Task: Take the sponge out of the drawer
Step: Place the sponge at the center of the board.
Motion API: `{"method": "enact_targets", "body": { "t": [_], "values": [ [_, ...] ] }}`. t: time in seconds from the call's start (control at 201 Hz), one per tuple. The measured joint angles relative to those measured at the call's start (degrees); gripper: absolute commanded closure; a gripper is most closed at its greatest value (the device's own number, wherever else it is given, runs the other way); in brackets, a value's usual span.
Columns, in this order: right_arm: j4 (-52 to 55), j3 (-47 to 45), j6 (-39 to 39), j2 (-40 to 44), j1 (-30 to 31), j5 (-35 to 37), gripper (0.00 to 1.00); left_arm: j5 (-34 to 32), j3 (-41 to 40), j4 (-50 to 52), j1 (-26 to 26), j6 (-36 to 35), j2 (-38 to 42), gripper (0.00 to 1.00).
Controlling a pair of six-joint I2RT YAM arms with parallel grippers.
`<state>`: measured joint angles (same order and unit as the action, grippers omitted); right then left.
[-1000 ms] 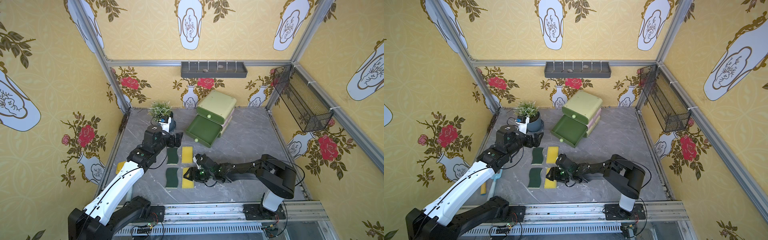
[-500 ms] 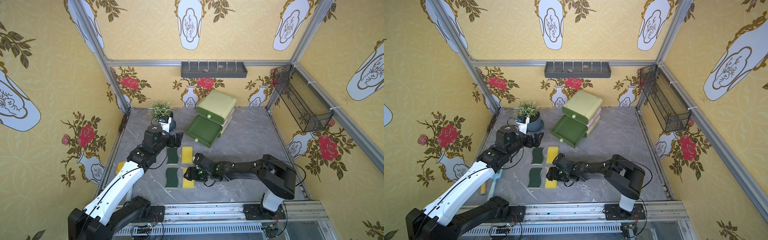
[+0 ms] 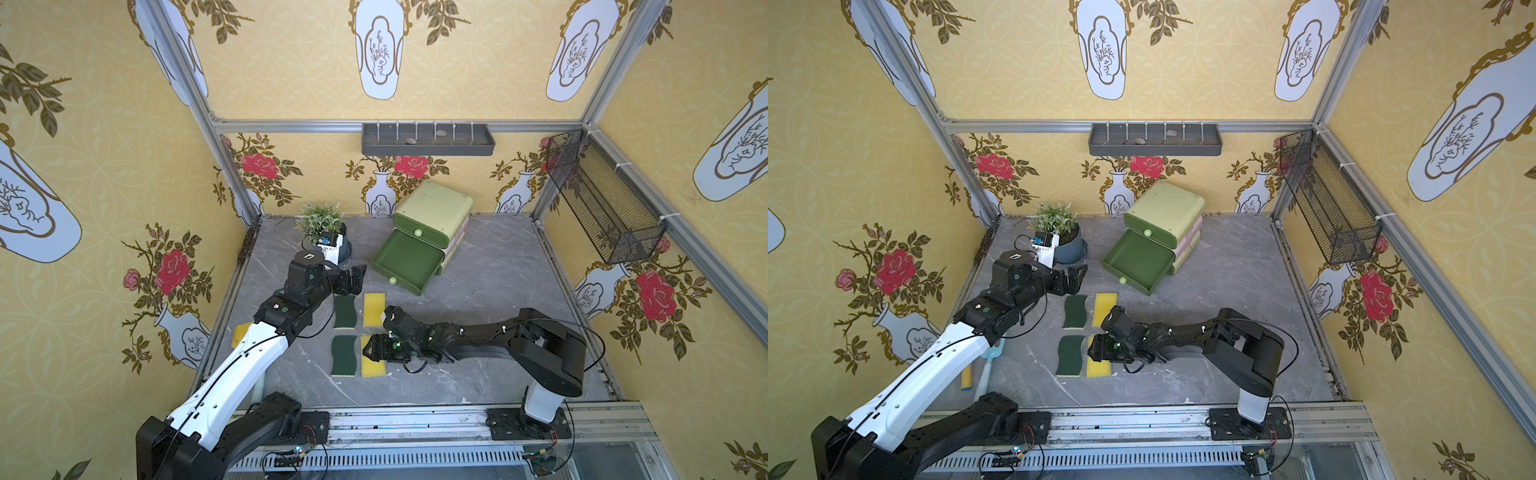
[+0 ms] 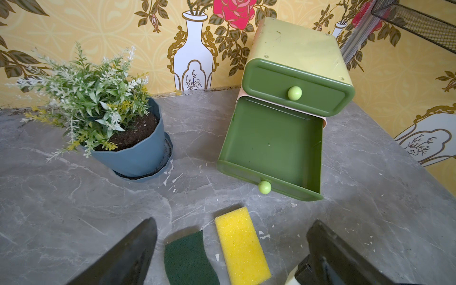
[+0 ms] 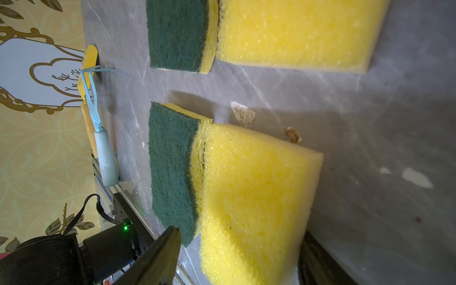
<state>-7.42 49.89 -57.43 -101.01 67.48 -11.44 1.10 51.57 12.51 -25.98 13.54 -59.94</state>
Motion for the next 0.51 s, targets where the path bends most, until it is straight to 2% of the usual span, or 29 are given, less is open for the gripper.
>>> {"method": "enact_targets", "body": {
  "t": [0.353, 0.508],
  "values": [
    [0.33, -2.19, -1.29, 2.08, 0.11, 1.51, 0.24, 0.02, 0.0, 0.0, -0.02, 0.0, -0.24, 0.0],
    [2.6, -2.67, -1.22, 4.0, 0.09, 2.56, 0.21, 0.04, 0.0, 0.0, -0.02, 0.0, -0.42, 0.0]
  ]
}}
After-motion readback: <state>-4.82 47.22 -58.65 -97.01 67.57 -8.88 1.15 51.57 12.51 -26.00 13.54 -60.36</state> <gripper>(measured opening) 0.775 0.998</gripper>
